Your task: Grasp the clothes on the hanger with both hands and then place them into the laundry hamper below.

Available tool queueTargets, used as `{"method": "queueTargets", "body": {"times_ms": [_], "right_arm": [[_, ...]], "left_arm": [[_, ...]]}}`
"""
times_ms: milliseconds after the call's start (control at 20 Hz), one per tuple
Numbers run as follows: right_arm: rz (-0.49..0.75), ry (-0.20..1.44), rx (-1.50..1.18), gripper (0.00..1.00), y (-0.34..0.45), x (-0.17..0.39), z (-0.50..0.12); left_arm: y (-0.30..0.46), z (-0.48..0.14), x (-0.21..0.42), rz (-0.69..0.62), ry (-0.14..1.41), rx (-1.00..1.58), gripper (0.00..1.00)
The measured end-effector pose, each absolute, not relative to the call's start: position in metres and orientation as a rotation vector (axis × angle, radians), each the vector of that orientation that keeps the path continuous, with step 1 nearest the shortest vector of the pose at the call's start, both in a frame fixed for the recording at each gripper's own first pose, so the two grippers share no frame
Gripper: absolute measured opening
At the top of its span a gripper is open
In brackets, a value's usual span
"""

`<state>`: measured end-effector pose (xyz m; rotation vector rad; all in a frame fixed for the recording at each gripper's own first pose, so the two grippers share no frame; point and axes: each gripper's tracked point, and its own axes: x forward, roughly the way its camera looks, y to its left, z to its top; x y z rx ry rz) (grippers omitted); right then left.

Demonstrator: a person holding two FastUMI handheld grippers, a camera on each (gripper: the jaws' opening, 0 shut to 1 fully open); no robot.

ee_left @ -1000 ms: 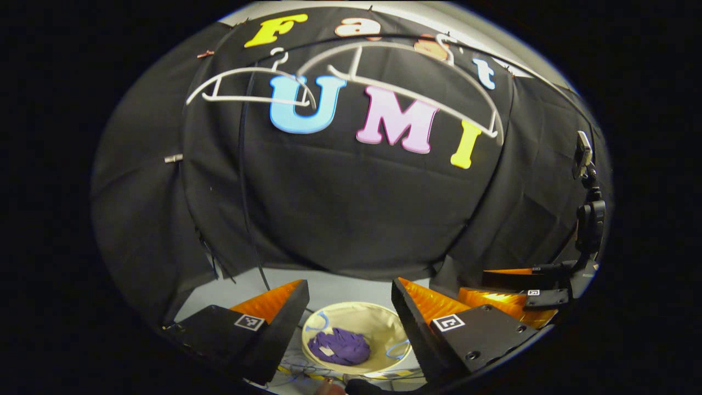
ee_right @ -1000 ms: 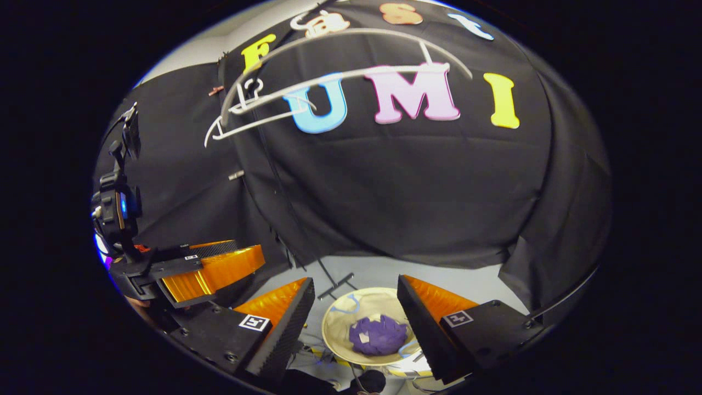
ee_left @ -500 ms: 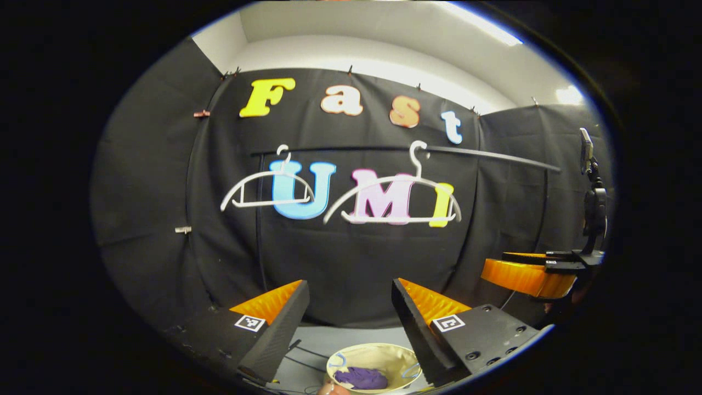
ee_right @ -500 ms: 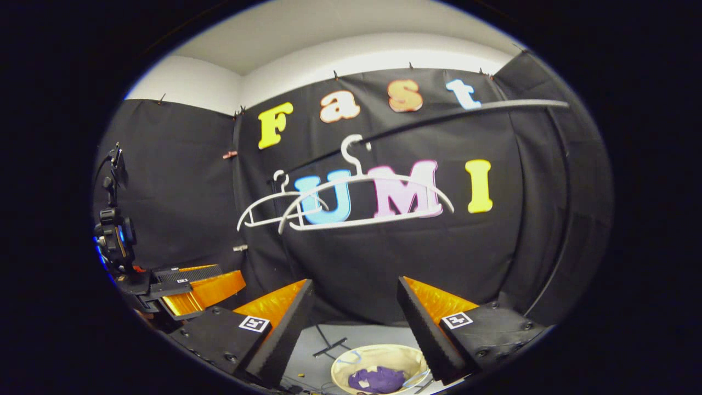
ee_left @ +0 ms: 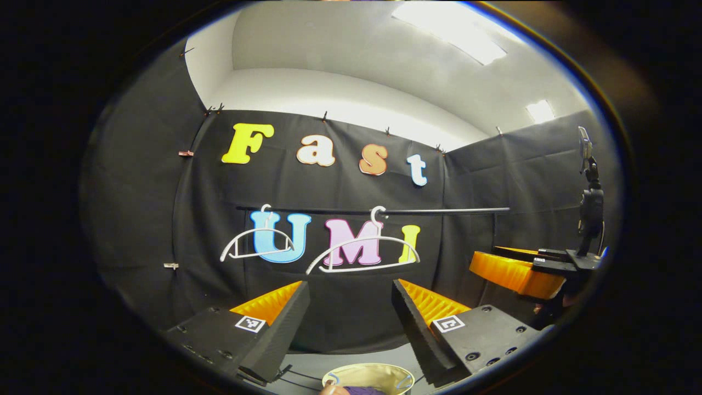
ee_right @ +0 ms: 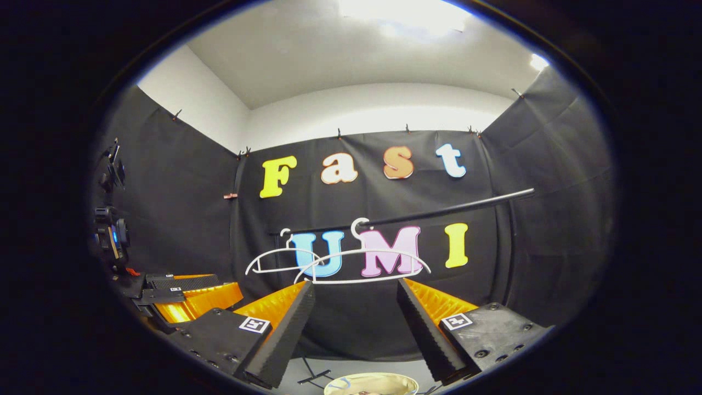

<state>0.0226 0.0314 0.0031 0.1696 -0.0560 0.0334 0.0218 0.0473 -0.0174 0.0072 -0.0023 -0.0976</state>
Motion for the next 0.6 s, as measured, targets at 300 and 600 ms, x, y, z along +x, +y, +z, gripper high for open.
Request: {"method": "queueTargets", "body": {"times_ms": [300, 600], "right_arm": [[-0.024, -0.092, 0.177, 0.97, 0.01, 0.008, 0.023], [-0.012, -0.098, 0.155, 0.97, -0.006, 0.004, 0.029]], "left_arm": [[0.048, 0.006, 0.013, -0.086, -0.059, 0.042, 0.92], [0.021, 0.008, 0.016, -0.095, -0.061, 0.005, 0.95]]}}
